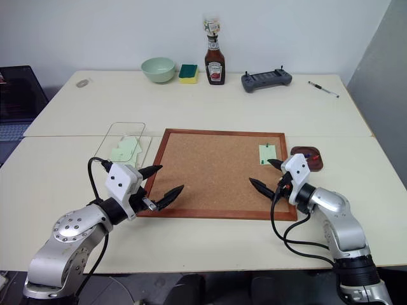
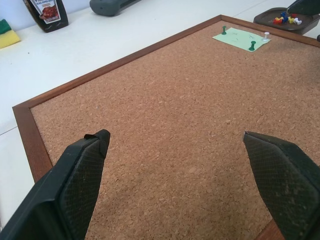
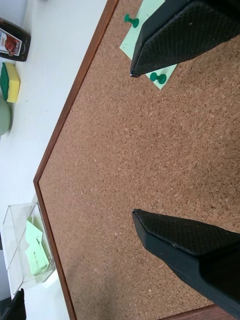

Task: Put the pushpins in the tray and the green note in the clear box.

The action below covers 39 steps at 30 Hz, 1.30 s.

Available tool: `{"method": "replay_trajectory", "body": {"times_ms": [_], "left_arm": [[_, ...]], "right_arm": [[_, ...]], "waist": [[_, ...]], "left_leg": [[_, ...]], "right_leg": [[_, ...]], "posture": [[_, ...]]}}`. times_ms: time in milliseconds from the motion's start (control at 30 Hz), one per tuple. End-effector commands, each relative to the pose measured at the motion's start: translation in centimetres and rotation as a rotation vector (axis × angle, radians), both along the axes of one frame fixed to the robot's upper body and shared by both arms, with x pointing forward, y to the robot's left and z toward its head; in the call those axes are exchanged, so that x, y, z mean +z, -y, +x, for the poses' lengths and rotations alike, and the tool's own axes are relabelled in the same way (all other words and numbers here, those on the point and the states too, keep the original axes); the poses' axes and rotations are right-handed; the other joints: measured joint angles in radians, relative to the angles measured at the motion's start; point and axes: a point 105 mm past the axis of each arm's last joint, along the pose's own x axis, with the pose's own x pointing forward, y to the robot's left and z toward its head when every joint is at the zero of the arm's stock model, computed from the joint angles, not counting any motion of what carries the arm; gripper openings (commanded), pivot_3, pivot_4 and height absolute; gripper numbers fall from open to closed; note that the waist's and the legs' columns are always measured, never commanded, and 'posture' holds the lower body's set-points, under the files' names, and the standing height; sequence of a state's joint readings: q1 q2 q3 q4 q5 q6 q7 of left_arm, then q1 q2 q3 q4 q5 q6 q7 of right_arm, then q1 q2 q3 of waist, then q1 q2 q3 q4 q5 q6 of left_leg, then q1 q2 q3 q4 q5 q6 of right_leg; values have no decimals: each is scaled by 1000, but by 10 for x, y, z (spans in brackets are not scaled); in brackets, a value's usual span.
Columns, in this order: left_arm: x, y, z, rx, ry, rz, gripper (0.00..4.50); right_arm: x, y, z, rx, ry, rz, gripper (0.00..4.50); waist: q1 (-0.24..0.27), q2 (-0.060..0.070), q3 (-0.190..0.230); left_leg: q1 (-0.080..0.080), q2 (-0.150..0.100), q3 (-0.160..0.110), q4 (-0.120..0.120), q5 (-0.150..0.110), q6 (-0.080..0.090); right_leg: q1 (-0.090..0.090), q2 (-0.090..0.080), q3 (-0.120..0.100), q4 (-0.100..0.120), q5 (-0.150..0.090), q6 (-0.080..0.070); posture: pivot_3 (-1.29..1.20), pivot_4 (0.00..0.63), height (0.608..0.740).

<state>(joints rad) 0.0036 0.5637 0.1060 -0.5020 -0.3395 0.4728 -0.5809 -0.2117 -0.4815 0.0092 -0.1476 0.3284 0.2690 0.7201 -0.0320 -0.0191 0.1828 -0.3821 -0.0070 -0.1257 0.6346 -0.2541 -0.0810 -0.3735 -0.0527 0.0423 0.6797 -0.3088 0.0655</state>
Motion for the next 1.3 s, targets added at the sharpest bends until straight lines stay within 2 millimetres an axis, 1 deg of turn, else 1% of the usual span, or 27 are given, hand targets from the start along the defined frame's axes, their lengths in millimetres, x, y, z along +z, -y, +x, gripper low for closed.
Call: {"method": "replay_trajectory", "body": {"times_ms": [33, 267, 433, 600, 667, 700, 767, 867, 900, 1033, 1100, 1167, 1300], "left_arm": [[17, 3, -3, -22, 71, -7, 4500], [18, -3, 0, -1, 59, -1, 4500], [27, -5, 5, -15, 64, -66, 4500], [35, -8, 6, -47, 71, -88, 4500], [37, -9, 9, -52, 77, -88, 4160], [37, -8, 10, -59, 71, -85, 4086], [35, -9, 15, -64, 63, -59, 3675], [32, -7, 19, -80, 54, -38, 3182], [31, -4, 21, -95, 51, -33, 2897], [29, 5, 27, -135, 42, -27, 2171], [28, 10, 32, -150, 41, -25, 1675], [28, 12, 38, -150, 47, -19, 1306], [20, 23, 47, -178, 28, -22, 509]], "right_arm": [[11, 1, 2, 2, 51, 2, 4489], [10, 0, 2, 8, 49, 1, 4489], [9, 0, 1, 11, 48, 2, 4489], [9, 1, 0, 4, 51, 2, 4489], [9, 1, -2, 2, 52, 5, 4500], [9, 0, -3, 2, 53, 6, 4500], [9, -1, -4, 1, 56, 8, 4500], [9, -1, -7, -2, 59, 10, 4500], [8, -2, -9, 2, 57, 10, 4500], [5, -9, -17, 49, 46, 0, 4500], [4, -14, -21, 76, 38, 1, 4500], [3, -17, -23, 85, 36, 5, 4500], [3, -23, -26, 106, 33, 9, 4500]], "waist": [[0, 0, 0], [0, 0, 0], [0, 0, 0], [0, 0, 0], [0, 0, 0], [0, 0, 0], [0, 0, 0], [0, 0, 0], [0, 0, 0], [-1, 0, 0], [0, 0, 0], [0, 0, 0], [-1, 0, 0]], "left_leg": [[0, 0, 0, 0, 0, 0], [0, 0, 0, 0, 0, 0], [0, 0, 0, 0, 0, 0], [0, 0, 0, 0, 0, 0], [0, 0, 0, 0, 0, 0], [0, 0, 0, 0, 0, 0], [0, 0, 0, 0, 0, 0], [0, 0, 0, 0, 0, 0], [0, 0, 0, 0, 0, 0], [0, 0, 0, 0, 0, 0], [0, 0, 0, 0, 0, 0], [0, 0, 0, 0, 0, 0], [0, 0, 0, 0, 0, 0]], "right_leg": [[0, 0, 0, 0, 0, 0], [0, 0, 0, 0, 0, 0], [0, 0, 0, 0, 0, 0], [0, 0, 0, 0, 0, 0], [0, 0, 0, 0, 0, 0], [0, 0, 0, 0, 0, 0], [0, 0, 0, 0, 0, 0], [0, 0, 0, 0, 0, 0], [0, 0, 0, 0, 0, 0], [0, 0, 0, 0, 0, 0], [0, 0, 0, 0, 0, 0], [0, 0, 0, 0, 0, 0], [0, 0, 0, 0, 0, 0]], "posture": [[0, 150, 740], [0, 150, 740], [0, 150, 740], [0, 150, 740], [0, 150, 740], [0, 150, 740], [0, 150, 740], [0, 150, 740], [0, 150, 740], [0, 150, 740], [0, 150, 740], [0, 150, 740], [0, 150, 740]]}}
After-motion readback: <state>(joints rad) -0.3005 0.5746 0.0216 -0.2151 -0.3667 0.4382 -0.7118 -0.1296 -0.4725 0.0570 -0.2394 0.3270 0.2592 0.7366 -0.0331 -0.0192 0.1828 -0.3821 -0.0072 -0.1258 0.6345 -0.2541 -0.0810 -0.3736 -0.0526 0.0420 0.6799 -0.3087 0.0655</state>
